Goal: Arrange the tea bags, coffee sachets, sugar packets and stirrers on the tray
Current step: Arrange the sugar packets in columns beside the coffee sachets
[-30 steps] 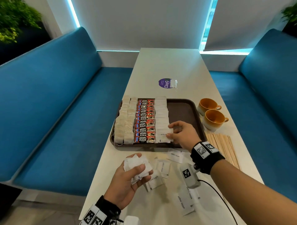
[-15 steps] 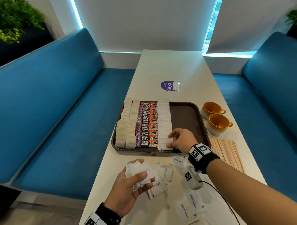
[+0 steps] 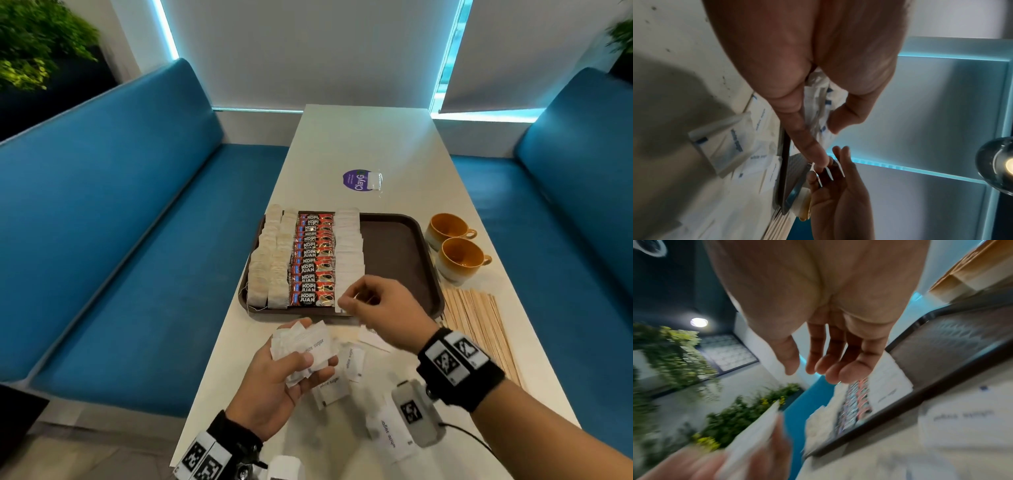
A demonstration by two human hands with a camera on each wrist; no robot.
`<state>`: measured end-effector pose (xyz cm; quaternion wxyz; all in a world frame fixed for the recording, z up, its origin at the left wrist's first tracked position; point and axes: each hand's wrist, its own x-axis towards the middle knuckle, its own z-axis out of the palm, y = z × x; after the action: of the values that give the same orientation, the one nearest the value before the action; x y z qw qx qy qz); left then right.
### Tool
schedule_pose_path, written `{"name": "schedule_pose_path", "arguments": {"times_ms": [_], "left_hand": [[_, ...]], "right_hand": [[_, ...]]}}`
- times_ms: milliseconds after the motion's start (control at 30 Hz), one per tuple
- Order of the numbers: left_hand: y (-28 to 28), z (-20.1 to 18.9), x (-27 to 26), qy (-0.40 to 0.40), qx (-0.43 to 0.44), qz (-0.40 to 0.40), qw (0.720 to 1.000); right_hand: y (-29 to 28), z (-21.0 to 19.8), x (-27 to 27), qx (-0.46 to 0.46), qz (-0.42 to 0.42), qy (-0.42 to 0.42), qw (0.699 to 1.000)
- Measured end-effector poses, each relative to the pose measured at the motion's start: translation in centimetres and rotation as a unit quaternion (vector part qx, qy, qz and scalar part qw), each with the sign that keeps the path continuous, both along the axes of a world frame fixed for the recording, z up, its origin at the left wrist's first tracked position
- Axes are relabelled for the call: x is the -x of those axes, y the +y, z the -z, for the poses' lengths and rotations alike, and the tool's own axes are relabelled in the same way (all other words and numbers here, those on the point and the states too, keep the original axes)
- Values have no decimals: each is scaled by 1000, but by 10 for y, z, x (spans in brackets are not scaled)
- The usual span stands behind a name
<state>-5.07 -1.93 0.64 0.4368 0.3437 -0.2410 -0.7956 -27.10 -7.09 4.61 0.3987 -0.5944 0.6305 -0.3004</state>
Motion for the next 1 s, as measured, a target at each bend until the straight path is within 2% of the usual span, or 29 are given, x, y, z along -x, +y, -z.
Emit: {"name": "schedule_pose_path", "arguments": {"times_ms": [133, 367, 533, 700, 900, 1000], "left_hand": [[3, -8, 9, -39, 23, 22, 999], [12, -17, 23, -105, 24, 21, 994], [14, -22, 34, -126, 11, 3, 992], [13, -23, 41, -132, -1, -1, 991], [-12, -30, 40, -46, -63, -10, 997], [-31, -38, 41, -26, -36, -9, 999]], "right_hand": [[41, -6, -8, -23, -56, -49, 997], [73, -3, 3, -77, -8, -202, 976], [81, 5, 10, -109, 25, -255, 961], [76, -1, 19, -106, 28, -240, 964], [46, -32, 35, -65, 53, -196, 977], [22, -49, 44, -45, 62, -194, 978]]}}
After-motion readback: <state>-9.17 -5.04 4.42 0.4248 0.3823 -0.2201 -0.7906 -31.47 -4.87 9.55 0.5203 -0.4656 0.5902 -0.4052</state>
